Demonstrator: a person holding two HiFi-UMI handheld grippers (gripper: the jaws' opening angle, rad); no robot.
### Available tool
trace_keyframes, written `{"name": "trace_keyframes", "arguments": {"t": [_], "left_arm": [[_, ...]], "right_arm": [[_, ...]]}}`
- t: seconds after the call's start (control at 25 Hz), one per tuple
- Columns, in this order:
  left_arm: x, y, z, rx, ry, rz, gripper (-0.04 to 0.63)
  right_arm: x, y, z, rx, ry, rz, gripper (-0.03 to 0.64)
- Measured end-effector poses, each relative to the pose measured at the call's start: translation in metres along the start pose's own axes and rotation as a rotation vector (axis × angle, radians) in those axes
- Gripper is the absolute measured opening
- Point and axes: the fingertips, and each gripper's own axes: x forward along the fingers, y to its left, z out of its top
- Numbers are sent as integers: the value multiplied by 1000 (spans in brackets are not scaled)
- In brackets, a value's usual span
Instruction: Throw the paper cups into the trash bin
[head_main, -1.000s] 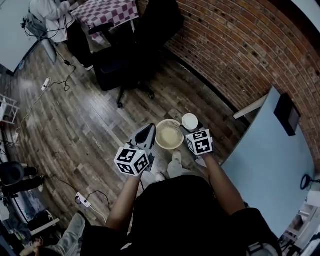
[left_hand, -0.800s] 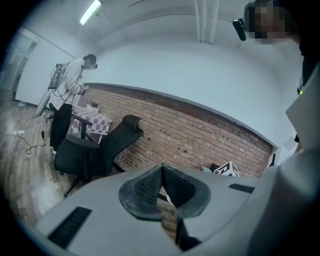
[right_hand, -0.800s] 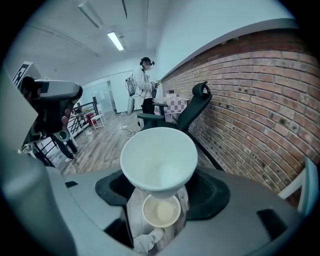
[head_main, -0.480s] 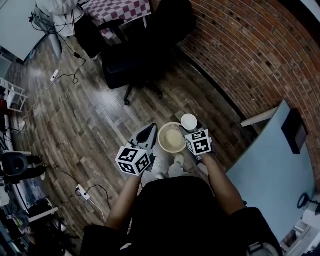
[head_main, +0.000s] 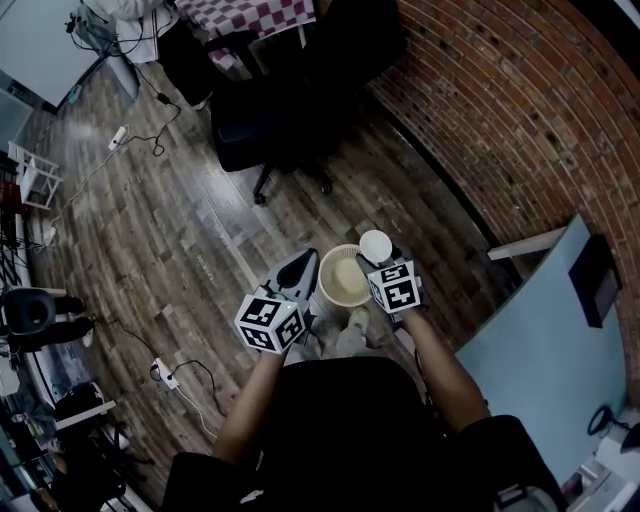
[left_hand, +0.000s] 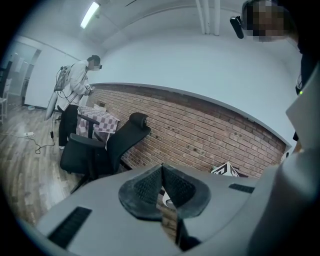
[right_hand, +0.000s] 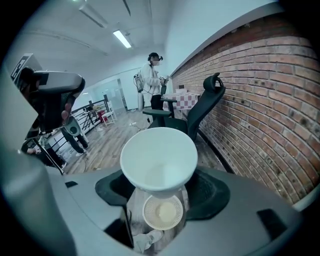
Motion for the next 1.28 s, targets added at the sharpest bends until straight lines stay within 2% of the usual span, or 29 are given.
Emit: {"name": "trace_keyframes", "arguments": {"t": [0.2, 0.44, 0.6, 0.88, 1.08, 1.28], "left_arm": [[1, 19, 2, -10, -5, -9, 9], [5, 45, -10, -40, 68, -70, 9], [9, 67, -15, -21, 93, -100, 9], [26, 110, -46, -5, 209, -148, 9], [29, 118, -81, 1, 314, -218, 9], [41, 130, -123, 43, 392, -277, 9]], "right_arm": [[14, 8, 4, 2, 14, -10, 301], [29, 19, 2, 37, 43, -59, 301], [51, 22, -3, 72, 53, -90, 301], [88, 26, -26, 191, 72, -156, 301], [105, 35, -62, 292, 108, -204, 301], [134, 26, -97, 350, 131, -254, 301]]}}
